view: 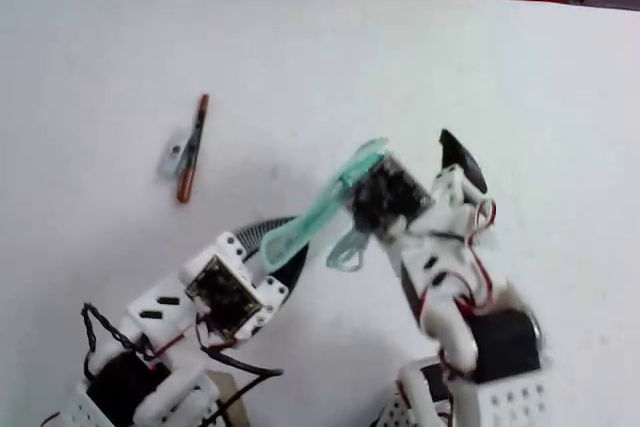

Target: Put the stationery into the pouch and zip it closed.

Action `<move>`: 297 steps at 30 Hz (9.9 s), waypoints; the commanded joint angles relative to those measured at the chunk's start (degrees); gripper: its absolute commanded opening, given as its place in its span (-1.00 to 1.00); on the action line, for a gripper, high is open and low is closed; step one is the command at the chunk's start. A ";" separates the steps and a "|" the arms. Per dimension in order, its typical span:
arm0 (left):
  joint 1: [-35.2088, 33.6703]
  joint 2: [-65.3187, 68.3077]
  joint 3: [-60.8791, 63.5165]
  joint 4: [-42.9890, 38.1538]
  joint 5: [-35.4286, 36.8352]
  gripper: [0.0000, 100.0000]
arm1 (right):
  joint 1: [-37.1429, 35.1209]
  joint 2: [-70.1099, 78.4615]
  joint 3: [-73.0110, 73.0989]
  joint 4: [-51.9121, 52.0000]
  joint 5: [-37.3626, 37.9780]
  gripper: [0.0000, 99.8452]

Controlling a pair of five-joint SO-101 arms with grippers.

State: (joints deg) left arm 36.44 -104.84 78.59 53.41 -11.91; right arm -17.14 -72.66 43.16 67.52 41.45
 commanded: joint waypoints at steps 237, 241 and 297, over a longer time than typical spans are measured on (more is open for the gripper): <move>-47.87 144.92 -106.02 19.78 -8.00 -0.61 | -11.82 -11.03 37.71 -32.48 -19.87 -0.96; -47.87 145.36 -106.02 18.64 -8.00 -0.61 | -11.74 -11.03 37.71 -32.48 -19.87 -0.96; -47.78 140.97 -136.97 49.23 -8.00 -0.95 | -11.56 -11.38 40.62 -36.09 -20.04 -0.96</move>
State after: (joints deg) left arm -12.18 43.56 -47.21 95.52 -19.91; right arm -29.10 -84.35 81.14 31.56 21.76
